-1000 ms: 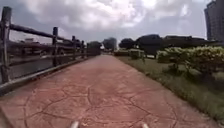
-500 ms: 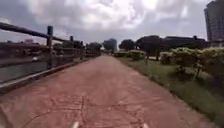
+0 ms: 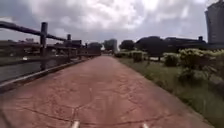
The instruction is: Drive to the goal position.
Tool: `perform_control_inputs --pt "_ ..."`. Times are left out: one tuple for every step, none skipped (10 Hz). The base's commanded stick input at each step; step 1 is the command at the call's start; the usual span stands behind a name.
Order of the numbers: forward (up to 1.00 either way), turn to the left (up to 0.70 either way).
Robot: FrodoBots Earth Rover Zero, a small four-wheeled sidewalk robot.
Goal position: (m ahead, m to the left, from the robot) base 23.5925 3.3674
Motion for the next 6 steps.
perform_control_inputs --pt "0.70 0.00" --pt "0.70 0.00" --pt "0.70 0.00" --pt "0.70 0.00" --pt "0.70 0.00" --pt "0.70 0.00"
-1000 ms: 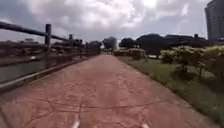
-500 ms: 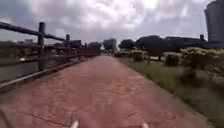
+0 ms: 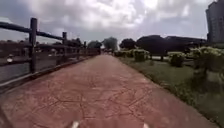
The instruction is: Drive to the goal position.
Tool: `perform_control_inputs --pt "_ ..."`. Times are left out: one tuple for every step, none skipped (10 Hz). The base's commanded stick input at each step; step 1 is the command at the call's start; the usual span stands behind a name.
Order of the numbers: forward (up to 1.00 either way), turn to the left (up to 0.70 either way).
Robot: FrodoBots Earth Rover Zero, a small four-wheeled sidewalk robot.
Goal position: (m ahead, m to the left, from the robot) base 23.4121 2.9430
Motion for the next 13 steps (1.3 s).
perform_control_inputs --pt "0.70 0.00" --pt "0.70 0.00" --pt "0.70 0.00" --pt "0.70 0.00" --pt "0.70 0.00" --pt "0.70 0.00" --pt "0.70 0.00" --pt "0.70 0.00" --pt "0.70 0.00" --pt "0.70 0.00" --pt "0.70 0.00" --pt "0.70 0.00" --pt "0.70 0.00"
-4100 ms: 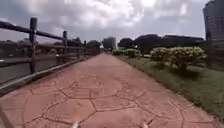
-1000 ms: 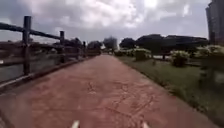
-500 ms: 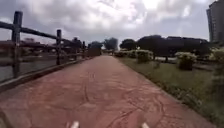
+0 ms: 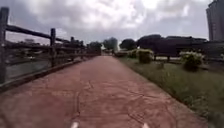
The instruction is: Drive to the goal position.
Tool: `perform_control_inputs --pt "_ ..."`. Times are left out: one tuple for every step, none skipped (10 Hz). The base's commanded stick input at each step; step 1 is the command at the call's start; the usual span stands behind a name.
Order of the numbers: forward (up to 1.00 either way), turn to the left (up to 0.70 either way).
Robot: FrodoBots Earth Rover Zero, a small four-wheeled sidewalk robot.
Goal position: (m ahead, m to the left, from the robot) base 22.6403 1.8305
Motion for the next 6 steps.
perform_control_inputs --pt "0.70 0.00" --pt "0.70 0.00" --pt "0.70 0.00" --pt "0.70 0.00" --pt "0.70 0.00" --pt "0.70 0.00"
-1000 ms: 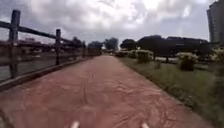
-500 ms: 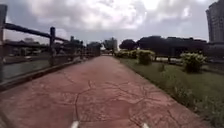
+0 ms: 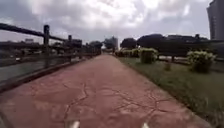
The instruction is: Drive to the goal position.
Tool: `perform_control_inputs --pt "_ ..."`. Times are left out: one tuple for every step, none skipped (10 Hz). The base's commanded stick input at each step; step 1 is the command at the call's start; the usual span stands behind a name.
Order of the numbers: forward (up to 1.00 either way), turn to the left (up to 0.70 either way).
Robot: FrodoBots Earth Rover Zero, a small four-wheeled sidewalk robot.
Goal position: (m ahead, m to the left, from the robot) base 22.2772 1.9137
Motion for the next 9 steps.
perform_control_inputs --pt "0.70 0.00" --pt "0.70 0.00" --pt "0.70 0.00" --pt "0.70 0.02" --pt "0.70 0.02" --pt "0.70 0.00" --pt "0.70 0.01" --pt "0.70 0.04" --pt "0.70 0.16"
